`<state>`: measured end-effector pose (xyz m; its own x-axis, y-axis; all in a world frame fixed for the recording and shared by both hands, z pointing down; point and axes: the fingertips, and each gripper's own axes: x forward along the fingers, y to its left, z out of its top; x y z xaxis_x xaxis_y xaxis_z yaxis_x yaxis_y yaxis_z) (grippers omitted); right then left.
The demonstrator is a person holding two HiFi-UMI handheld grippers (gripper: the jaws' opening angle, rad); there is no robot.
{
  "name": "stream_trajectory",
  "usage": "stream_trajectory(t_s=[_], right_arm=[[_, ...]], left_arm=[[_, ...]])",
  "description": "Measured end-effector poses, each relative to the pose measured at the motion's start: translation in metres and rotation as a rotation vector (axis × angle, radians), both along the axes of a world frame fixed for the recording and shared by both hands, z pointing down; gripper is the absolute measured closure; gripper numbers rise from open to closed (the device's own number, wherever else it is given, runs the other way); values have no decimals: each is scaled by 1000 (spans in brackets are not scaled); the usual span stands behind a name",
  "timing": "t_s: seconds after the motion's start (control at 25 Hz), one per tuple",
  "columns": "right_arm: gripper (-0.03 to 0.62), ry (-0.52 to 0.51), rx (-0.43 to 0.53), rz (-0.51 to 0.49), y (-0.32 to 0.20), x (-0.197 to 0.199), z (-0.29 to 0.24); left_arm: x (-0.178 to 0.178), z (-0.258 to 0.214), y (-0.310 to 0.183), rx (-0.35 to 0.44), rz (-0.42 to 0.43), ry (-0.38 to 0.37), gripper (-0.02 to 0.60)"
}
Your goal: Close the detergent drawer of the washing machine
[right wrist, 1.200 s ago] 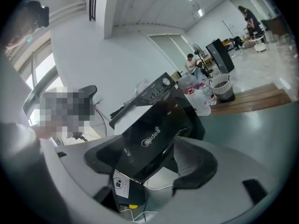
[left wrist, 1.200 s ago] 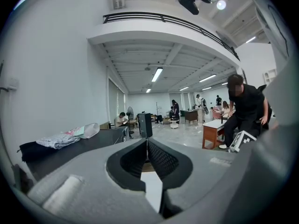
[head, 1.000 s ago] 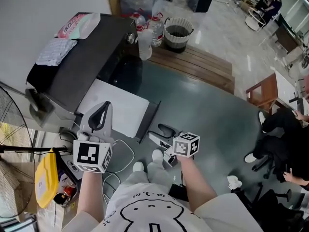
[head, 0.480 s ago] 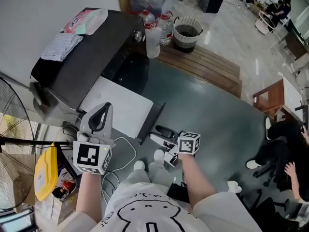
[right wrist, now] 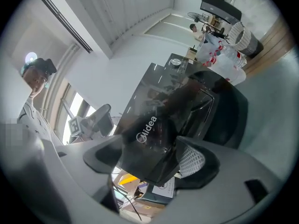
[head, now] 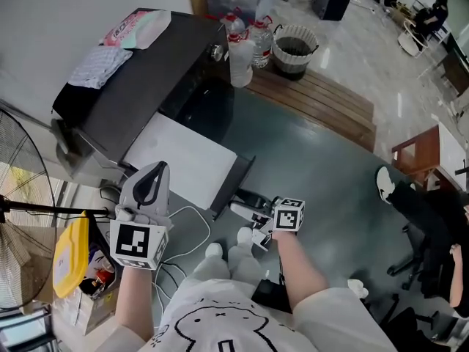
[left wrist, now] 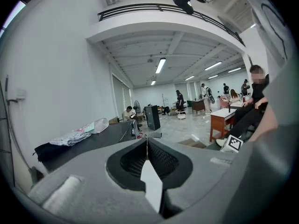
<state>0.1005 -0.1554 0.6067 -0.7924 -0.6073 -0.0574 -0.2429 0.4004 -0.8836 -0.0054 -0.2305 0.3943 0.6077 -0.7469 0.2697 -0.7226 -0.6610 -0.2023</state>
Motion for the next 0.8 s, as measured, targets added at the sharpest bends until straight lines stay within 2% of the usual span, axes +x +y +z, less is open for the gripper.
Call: stream_trajectory(t_s=[0.32,0.8], right_arm=[[237,-22,46,-16,-8,3,-3],[238,29,18,-22,-6,-3,-11]], left_arm=[[13,7,8,4,21,-5,563],[13,-3,10,11,5,18,563]])
